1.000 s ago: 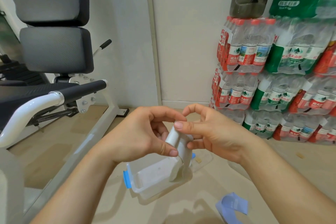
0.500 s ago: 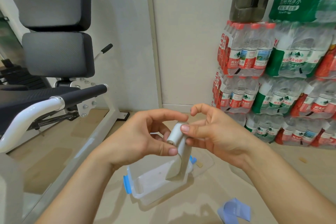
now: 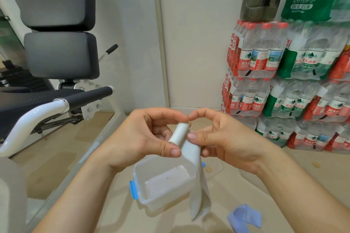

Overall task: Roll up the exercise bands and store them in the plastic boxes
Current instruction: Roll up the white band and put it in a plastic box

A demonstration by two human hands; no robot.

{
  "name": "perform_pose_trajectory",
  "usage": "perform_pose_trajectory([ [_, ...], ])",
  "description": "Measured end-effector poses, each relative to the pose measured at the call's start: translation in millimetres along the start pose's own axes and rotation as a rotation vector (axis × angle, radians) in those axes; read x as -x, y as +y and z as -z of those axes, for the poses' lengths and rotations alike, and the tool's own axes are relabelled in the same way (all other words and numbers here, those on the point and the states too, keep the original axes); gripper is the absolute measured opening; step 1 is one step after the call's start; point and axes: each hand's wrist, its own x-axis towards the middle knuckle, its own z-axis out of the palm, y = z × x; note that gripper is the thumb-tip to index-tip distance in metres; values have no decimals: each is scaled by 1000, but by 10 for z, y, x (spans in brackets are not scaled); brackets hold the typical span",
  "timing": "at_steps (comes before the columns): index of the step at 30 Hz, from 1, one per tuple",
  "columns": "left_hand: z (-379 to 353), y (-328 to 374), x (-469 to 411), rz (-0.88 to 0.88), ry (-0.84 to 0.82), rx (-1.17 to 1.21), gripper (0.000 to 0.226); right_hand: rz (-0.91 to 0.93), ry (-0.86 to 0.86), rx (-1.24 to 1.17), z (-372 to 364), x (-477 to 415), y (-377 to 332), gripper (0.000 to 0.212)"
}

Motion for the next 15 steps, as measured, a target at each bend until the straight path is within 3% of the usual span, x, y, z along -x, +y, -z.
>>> perform_pose_trajectory([
  [7, -14, 23, 11, 108, 37, -276, 57, 16, 71, 181, 1, -2, -6, 38],
  [12, -81, -6, -15, 91, 9, -487, 58, 33, 191, 320, -80, -25, 56, 47],
  [15, -100, -30, -31, 73, -3, -375, 68, 38, 201, 259, -75, -40, 73, 42],
])
